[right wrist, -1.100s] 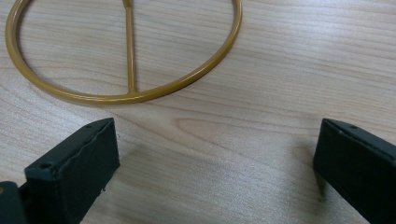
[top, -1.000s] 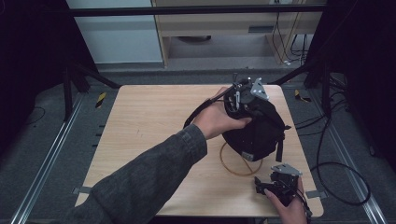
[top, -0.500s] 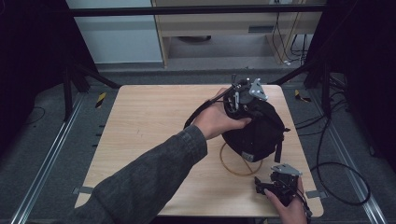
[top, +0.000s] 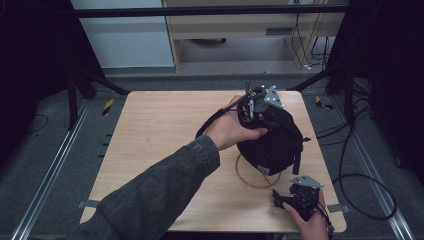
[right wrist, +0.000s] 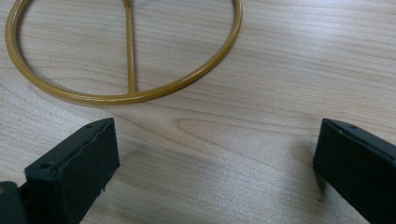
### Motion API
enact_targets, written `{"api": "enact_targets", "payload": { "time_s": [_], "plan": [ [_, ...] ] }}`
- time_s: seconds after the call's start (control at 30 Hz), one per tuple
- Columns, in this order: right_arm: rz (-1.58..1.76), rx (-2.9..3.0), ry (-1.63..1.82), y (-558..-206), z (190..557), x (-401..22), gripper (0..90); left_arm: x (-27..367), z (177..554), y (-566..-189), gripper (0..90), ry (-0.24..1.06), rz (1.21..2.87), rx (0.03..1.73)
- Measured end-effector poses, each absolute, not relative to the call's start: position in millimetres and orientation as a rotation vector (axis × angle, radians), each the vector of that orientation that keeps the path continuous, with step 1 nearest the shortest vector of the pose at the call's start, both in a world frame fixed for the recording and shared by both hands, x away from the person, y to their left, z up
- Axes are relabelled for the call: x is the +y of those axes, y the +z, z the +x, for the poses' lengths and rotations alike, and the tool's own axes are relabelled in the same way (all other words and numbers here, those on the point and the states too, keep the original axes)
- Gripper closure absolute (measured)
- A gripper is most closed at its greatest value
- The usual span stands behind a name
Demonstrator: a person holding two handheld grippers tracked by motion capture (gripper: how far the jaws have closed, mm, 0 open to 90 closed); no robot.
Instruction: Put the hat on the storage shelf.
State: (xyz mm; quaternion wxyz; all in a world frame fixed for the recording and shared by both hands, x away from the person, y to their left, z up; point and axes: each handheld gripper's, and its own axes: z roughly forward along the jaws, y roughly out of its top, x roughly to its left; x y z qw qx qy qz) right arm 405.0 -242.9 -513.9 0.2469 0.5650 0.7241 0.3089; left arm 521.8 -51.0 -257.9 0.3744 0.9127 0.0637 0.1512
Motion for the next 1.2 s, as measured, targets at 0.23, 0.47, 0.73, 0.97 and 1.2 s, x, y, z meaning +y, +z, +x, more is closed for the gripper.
{"api": "enact_targets", "payload": {
  "time_s": [0.23, 0.47, 0.73, 0.97, 1.2],
  "plan": [
    [1.541, 1.974, 0.843, -513.9, 405.0, -242.8, 0.4, -48.9, 520.4, -260.9, 49.8, 0.394, 2.319, 0.167],
    [1.541, 1.974, 0.842, -513.9, 405.0, -242.8, 0.4, -44.9, 516.1, -263.0, 24.4, 0.390, 2.283, 0.171],
    [1.545, 1.973, 0.843, -513.9, 404.9, -242.6, 0.4, -36.5, 507.3, -267.7, 10.7, 0.363, 2.259, 0.192],
    [1.542, 1.974, 0.842, -513.9, 405.0, -242.7, 0.4, -22.7, 498.3, -272.3, 9.2, 0.385, 2.232, 0.226],
    [1.548, 1.973, 0.841, -513.7, 405.0, -242.2, 0.4, -3.8, 489.1, -275.1, 8.0, 0.385, 2.199, 0.245]
  ]
}}
